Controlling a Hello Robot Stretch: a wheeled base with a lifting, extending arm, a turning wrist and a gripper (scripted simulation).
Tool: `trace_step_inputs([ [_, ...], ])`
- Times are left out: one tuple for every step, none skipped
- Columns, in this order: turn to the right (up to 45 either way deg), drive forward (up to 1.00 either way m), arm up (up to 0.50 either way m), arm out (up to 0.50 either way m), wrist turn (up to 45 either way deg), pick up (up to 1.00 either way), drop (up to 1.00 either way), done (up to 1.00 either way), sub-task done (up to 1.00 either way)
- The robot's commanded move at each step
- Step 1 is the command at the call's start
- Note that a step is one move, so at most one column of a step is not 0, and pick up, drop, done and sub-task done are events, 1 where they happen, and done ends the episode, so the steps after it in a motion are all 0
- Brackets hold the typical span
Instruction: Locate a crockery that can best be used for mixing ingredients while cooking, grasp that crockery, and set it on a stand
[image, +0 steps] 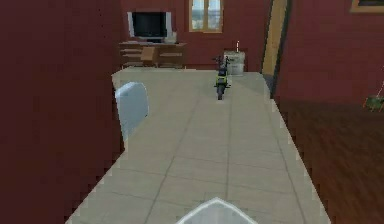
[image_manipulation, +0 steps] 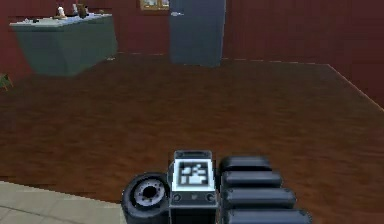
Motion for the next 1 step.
trace_step_inputs([
  [-3.0,0.0,0.0,0.0,0.0,0.0,0.0,0.0,0.0],
])
